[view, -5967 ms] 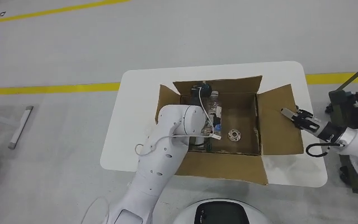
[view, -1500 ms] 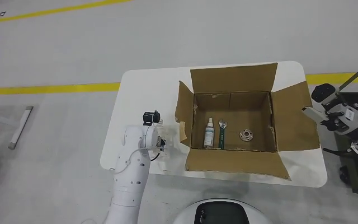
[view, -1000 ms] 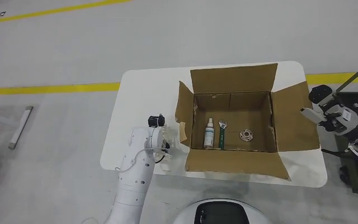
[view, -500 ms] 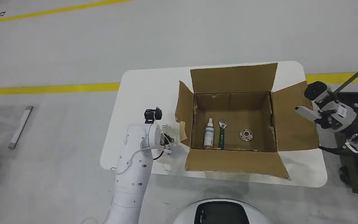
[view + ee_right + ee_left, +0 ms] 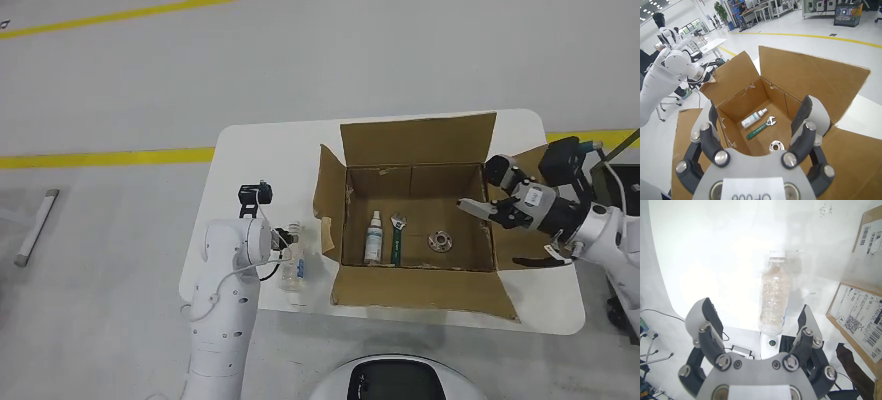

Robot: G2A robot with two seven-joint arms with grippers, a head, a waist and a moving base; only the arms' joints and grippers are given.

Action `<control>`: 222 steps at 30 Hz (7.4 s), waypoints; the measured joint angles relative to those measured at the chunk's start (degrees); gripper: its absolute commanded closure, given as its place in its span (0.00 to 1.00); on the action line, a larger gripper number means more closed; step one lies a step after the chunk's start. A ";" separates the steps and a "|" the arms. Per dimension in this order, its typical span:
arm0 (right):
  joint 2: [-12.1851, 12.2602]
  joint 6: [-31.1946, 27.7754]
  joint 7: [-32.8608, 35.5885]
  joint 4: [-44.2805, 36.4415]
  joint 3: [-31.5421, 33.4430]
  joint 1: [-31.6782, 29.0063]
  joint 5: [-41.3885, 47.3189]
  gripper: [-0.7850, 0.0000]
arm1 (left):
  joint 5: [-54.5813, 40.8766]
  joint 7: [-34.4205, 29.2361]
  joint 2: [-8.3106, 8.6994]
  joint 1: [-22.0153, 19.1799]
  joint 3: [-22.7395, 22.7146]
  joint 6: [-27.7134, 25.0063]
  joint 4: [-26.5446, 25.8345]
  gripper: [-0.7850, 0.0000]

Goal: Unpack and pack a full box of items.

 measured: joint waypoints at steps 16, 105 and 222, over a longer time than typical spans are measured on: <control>-0.71 11.19 -5.84 -3.18 -0.73 -2.72 -2.38 0.00 | -0.01 0.00 0.00 0.00 0.00 0.00 0.00 0.00; -16.95 71.23 19.30 24.09 -53.60 38.85 -10.97 0.00 | -0.01 0.00 0.00 0.00 0.00 0.00 0.00 0.00; -20.42 54.27 20.85 5.88 -27.60 22.51 -16.65 1.00 | -0.01 0.00 0.00 0.00 0.00 0.00 0.00 0.00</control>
